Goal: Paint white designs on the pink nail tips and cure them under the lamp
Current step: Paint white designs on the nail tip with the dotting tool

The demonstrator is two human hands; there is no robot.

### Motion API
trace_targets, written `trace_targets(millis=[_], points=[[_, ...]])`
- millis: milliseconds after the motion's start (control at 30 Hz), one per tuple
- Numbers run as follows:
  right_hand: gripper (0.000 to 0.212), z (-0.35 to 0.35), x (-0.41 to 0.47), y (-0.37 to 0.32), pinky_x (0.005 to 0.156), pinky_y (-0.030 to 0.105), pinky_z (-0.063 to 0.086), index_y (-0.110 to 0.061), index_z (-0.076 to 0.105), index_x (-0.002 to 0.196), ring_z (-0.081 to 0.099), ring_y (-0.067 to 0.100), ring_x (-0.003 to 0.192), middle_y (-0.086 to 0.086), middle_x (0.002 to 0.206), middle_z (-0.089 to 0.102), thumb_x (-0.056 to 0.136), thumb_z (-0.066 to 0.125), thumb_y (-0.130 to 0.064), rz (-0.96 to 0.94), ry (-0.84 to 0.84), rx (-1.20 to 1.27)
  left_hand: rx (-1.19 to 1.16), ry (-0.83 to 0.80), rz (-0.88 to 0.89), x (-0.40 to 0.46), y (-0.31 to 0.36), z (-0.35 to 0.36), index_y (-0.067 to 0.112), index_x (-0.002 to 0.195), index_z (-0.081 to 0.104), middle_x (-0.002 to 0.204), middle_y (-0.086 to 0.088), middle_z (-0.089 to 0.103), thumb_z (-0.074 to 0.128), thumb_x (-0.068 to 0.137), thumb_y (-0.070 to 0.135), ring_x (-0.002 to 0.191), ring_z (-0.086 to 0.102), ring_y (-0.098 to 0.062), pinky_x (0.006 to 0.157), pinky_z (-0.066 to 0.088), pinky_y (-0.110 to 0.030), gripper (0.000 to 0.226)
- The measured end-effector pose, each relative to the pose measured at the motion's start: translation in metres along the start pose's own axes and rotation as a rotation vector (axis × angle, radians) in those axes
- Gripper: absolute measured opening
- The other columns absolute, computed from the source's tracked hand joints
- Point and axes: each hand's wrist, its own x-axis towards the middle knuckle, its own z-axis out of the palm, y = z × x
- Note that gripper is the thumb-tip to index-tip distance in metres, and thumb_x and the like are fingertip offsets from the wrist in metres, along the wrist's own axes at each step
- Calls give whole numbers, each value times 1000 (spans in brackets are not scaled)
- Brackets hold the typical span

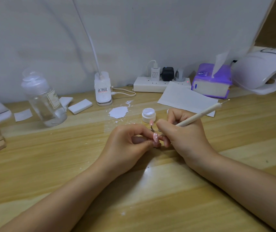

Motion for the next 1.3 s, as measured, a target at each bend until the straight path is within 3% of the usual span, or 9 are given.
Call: trace_targets(millis=[267,933,1300], points=[[37,-1,-1,-4,36,10,35,-10,31,52,40,5,25,-5,30,38,76,50,12,-14,15,59,-45,-1,-21,1,-3,0,8,72,69,79,-7,74,67,77,-5,79,70,-9,69,51,-14,14],[37,-1,-1,0,34,9,33,-7,32,48,41,4,26,-2,27,38,74,48,14,-23,-53,-39,-44,-4,-23,0,0,1,11,69,69,69,2,72,67,75,-7,68,67,-4,64,46,-10,19],[39,0,-1,-1,34,9,33,-8,32,47,41,4,25,-2,27,39,75,48,15,-10,-52,-40,-28,0,-27,0,0,0,7,72,69,74,-3,73,66,76,-8,74,70,-10,70,51,-15,17]])
